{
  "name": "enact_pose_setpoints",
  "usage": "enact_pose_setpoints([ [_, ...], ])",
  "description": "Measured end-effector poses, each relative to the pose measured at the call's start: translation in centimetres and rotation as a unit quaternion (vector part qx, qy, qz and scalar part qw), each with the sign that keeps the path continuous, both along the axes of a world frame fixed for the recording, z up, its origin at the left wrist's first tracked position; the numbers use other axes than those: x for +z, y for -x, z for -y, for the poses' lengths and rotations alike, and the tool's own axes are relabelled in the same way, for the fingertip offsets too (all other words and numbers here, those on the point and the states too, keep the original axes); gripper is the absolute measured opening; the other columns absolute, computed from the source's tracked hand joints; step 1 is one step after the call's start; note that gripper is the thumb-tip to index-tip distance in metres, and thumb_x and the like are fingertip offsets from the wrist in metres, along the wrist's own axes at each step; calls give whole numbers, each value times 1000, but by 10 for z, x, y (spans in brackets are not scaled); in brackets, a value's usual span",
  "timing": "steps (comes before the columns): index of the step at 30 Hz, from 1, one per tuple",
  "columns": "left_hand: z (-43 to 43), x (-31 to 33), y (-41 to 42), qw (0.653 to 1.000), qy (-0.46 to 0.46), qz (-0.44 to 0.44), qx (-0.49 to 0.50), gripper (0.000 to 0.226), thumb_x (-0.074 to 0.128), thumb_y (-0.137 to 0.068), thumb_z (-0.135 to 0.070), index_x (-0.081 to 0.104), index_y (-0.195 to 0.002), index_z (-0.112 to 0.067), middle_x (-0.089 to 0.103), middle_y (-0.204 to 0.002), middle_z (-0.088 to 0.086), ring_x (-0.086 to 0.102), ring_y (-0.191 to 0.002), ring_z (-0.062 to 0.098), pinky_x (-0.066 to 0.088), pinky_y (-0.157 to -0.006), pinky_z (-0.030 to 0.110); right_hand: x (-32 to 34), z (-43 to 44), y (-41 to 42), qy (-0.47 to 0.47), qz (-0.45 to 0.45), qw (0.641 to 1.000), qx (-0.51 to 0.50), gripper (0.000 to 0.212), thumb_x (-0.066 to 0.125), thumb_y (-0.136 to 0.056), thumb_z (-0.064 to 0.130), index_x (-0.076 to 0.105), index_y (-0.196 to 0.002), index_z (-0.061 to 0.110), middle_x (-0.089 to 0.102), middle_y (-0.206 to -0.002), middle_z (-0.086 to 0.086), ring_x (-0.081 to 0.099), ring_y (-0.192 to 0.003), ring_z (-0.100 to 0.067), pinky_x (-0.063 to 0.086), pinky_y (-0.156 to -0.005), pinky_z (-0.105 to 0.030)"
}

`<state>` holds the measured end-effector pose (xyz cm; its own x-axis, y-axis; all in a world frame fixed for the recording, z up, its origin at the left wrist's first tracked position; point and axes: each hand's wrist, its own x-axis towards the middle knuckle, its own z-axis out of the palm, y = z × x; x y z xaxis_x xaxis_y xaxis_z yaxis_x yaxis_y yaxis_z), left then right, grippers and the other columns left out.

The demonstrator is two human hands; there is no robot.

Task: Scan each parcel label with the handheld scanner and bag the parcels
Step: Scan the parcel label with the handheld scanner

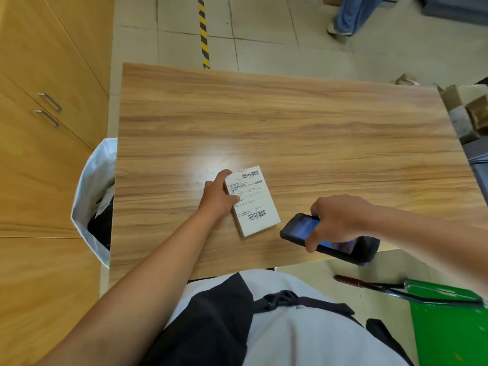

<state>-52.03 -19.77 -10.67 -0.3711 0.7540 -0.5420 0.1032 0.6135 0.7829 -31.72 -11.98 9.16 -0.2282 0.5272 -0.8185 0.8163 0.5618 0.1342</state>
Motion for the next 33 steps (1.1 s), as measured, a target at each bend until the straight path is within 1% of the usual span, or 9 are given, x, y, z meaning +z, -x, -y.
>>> enact_pose_setpoints([
  [9, -1, 7, -3, 1000, 16, -18, -3, 69, 68, -85, -9, 40, -139, -41, 42, -119, 4, 54, -79, 4, 40, -50, 9, 1, -4, -6, -35, -7, 998, 50, 51, 76, -60, 66, 52, -72, 22, 57, -62, 6, 52, -57, -16, 34, -51, -28],
  [12, 5, 14, -4, 997, 46, -64, -14, 67, 71, -83, -17, 37, -138, -38, 40, -122, 3, 57, -83, 10, 53, -70, 28, 4, -9, -15, -23, -24, 999, 17, 49, 77, -58, 64, 56, -76, 23, 64, -55, 7, 59, -53, -13, 47, -56, -27],
  [15, 27, 22, 0, 975, 126, -179, -24, 65, 77, -74, -43, 42, -126, -26, 38, -124, 4, 57, -101, 24, 49, -81, 37, 9, -17, -26, 12, -72, 995, -72, 48, 79, -58, 59, 63, -88, 25, 68, -48, 13, 65, -40, -9, 56, -64, -26],
  [19, 69, 25, 6, 926, 156, -336, -65, 83, 70, -67, -69, 44, -126, -17, 40, -128, 9, 45, -117, 30, 44, -88, 40, 6, -27, -40, 69, -183, 954, -229, 57, 85, -51, 50, 69, -97, 19, 76, -66, -9, 67, -46, -20, 56, -52, -29],
  [21, 78, 26, 8, 935, 113, -328, -73, 98, 77, -63, -66, 32, -141, -24, 31, -141, 10, 34, -130, 32, 37, -103, 45, 0, -27, -46, 84, -244, 920, -296, 63, 88, -46, 47, 70, -98, 17, 77, -79, -19, 65, -48, -24, 54, -48, -30],
  [23, 77, 28, 12, 941, 78, -297, -141, 117, 82, -61, -61, 14, -152, -33, 10, -159, 5, 13, -146, 29, 20, -116, 50, -5, -24, -48, 95, -287, 888, -346, 64, 89, -44, 46, 69, -97, 16, 76, -86, -22, 65, -54, -24, 53, -48, -33],
  [25, 67, 30, 14, 920, 77, -302, -238, 124, 83, -63, -58, 3, -155, -38, -5, -165, 0, -1, -151, 26, 10, -119, 49, -8, -18, -46, 98, -301, 880, -354, 75, 89, -46, 50, 67, -110, 18, 75, -91, -16, 69, -62, -22, 55, -49, -30],
  [28, 50, 29, 16, 897, 80, -319, -295, 119, 84, -64, -51, 9, -156, -35, 10, -163, 5, 8, -150, 27, 13, -120, 45, -15, -10, -41, 108, -324, 863, -371, 81, 92, -61, 45, 62, -130, 15, 73, -97, -14, 69, -69, -22, 51, -45, -22],
  [33, 53, 33, 22, 876, 98, -374, -290, 110, 68, -54, -72, 21, -149, -42, 35, -150, -1, 29, -137, 25, 21, -109, 42, -17, 4, -23, 127, -365, 839, -384, 51, 91, -69, 34, 65, -111, 24, 75, -71, 1, 65, -48, -5, 48, -39, -15],
])
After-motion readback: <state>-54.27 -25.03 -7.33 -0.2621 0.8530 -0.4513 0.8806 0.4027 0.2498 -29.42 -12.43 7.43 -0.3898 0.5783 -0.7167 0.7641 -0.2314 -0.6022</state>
